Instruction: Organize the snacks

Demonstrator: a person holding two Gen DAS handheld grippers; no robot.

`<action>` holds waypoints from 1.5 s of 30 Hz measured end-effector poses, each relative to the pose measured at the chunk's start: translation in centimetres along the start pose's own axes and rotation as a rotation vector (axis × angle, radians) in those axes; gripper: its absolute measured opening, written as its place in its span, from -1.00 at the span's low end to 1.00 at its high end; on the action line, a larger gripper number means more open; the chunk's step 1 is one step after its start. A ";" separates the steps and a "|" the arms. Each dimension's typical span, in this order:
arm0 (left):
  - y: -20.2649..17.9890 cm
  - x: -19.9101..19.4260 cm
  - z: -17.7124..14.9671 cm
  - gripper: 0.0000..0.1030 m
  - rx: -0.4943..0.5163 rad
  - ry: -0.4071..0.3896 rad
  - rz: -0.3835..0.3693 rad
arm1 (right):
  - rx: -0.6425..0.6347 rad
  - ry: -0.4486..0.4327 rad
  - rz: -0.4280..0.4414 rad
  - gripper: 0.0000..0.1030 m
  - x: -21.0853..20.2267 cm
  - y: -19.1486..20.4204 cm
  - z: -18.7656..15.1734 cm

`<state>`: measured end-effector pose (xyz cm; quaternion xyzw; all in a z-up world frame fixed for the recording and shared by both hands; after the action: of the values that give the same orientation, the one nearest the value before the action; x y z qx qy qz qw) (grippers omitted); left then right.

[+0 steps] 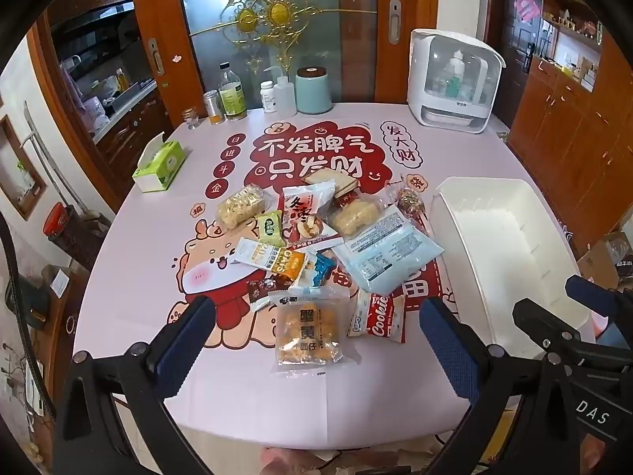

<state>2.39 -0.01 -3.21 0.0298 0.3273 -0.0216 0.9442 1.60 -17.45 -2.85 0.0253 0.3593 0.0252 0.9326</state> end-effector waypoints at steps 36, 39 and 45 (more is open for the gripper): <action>-1.3 0.7 0.6 0.98 0.006 0.001 -0.057 | 0.019 -0.011 -0.022 0.52 0.6 -0.7 0.6; -1.3 0.6 0.6 0.98 0.004 -0.002 -0.060 | 0.018 -0.014 -0.025 0.52 0.6 -0.8 0.5; -1.3 0.6 0.5 0.98 0.002 0.000 -0.061 | 0.018 -0.015 -0.025 0.52 0.5 -0.8 0.6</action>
<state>3.10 -1.35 -3.23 0.0207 0.3278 -0.0507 0.9432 2.40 -18.28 -2.82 0.0296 0.3525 0.0101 0.9353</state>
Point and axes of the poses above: each gripper's, at about its wrist camera, not at the fingertips, and x roughly the way its jaws point, y to its left, z to its top, the point moved 4 cm from there along x, roughly the way its jaws point, and after that the axes turned 15 degrees about -y, right-handed, at the moved point
